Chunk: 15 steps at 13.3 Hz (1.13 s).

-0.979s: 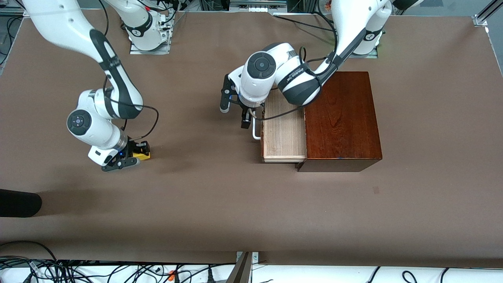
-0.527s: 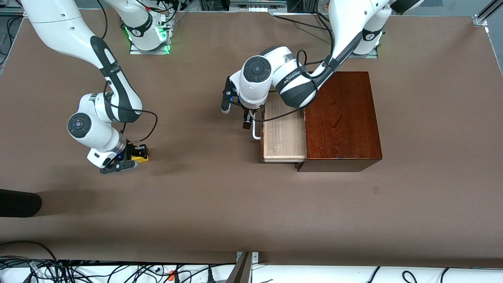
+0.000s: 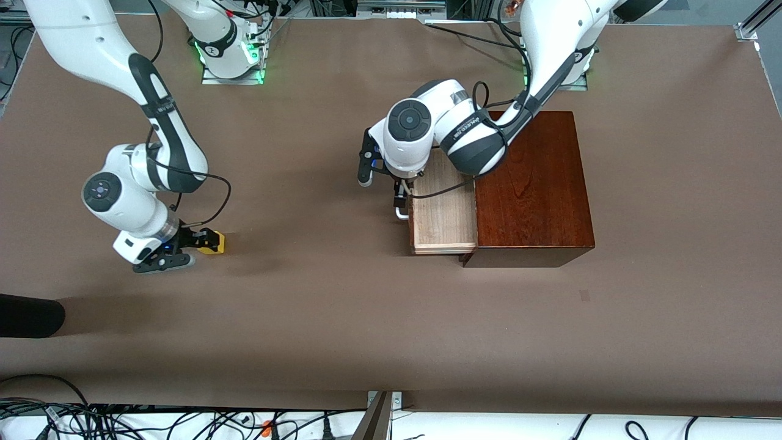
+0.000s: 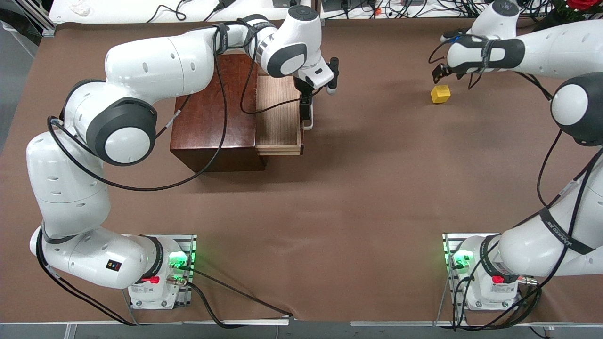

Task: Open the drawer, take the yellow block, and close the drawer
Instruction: 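Set the cube down with the right gripper while the left gripper reaches the handle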

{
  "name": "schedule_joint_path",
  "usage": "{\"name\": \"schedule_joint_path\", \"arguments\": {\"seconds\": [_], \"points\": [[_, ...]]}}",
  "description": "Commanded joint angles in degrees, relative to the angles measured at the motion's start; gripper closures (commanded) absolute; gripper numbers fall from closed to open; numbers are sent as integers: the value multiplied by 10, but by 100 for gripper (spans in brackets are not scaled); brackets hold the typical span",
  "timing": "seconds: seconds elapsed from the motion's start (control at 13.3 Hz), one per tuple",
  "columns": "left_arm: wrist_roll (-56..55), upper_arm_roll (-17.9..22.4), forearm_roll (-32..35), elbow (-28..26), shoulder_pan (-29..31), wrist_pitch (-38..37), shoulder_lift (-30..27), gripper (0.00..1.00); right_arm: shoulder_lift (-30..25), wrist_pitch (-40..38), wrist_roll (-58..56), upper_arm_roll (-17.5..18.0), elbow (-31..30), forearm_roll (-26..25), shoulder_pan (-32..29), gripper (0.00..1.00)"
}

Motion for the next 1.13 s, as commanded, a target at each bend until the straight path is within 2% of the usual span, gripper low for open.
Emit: {"name": "schedule_joint_path", "arguments": {"seconds": [0.0, 0.15, 0.3, 0.45, 0.6, 0.75, 1.05], "points": [[15, 5, 20, -4, 19, -65, -17, 0, -97, -83, 3, 7, -10, 4, -1, 0], [15, 5, 23, -4, 20, -106, -29, 0, -164, -152, 6, 7, -10, 8, 0, 0], [14, 6, 54, -6, 23, -138, -41, 0, -217, -235, 30, 8, 3, 13, -1, 0], [12, 5, 67, -9, 44, -145, -41, 0, -247, -325, 51, 16, 47, 14, -1, 0], [12, 5, 67, -15, 56, -145, -41, 0, -251, -427, 67, 24, 128, 13, 0, 0], [8, 7, 68, -28, 57, -143, -41, 0, -240, -492, 70, 24, 196, 14, 5, 0], [7, 8, 90, -30, 71, -141, -39, 0, -240, -497, 69, 23, 205, 14, 5, 0]]}}
